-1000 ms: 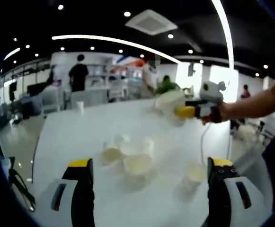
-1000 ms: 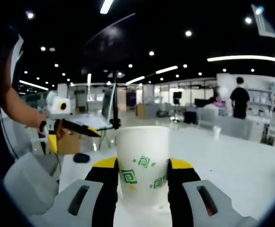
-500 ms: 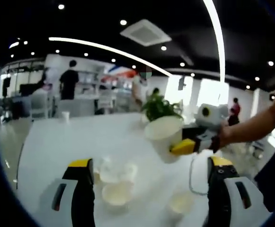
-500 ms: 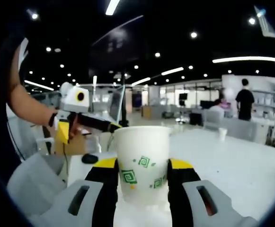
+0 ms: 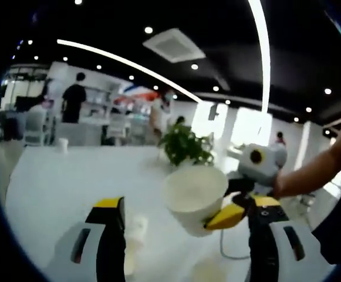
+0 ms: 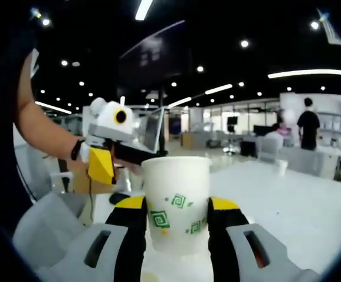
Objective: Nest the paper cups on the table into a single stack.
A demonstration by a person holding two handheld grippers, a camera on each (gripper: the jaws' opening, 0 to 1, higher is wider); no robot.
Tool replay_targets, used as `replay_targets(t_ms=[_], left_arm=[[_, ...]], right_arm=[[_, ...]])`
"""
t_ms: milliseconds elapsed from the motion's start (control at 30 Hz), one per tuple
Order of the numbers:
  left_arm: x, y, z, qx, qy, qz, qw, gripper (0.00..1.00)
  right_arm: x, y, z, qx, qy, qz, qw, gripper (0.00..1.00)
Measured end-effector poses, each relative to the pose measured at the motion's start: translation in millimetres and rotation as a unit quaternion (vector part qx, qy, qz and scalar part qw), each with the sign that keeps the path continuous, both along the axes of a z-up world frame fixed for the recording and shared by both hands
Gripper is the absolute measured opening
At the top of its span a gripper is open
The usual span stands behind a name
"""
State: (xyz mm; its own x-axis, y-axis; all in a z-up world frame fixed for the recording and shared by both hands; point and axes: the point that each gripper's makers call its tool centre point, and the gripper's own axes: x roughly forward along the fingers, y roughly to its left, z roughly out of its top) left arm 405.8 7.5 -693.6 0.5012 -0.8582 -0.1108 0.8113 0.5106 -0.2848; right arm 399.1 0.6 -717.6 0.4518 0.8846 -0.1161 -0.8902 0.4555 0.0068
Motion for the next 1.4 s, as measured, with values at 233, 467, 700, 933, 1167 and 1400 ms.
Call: replay_targets(t_ms=[233, 467, 700, 933, 1167, 1400], left_arm=[[-4.0, -9.4, 2.7, -0.015, 0.017, -0.012, 0.9997, 0.69], [-8.8, -18.7, 5.7, -0.016, 0.013, -0.021, 0.9996, 0.61], [-10.2, -21.4, 10.2, -0.009, 0.000, -0.024, 0.9997, 0.51], [-12.9, -24.4, 5.0, 0.028, -0.023, -0.036, 0.9987, 0.52], [-12.8, -25.5, 6.6, 0.028, -0.024, -0.036, 0.9987, 0.49], [-12.9, -27.8, 9.0, 0.033, -0.033, -0.038, 0.9982, 0.48]], right_arm=[[-5.7, 1.6, 3.9, 0.002, -0.004, 0.004, 1.0000, 0.38], [-8.9, 2.3, 5.1, 0.007, -0.003, 0.004, 1.0000, 0.38], [-13.6, 3.5, 1.9, 0.003, -0.001, 0.009, 1.0000, 0.38], [-14.2, 2.6, 1.3, -0.005, -0.002, 0.011, 0.9999, 0.38], [-15.2, 1.8, 3.3, -0.007, -0.005, 0.011, 0.9999, 0.39], [-15.7, -1.0, -0.5, -0.025, 0.007, 0.007, 0.9996, 0.41]])
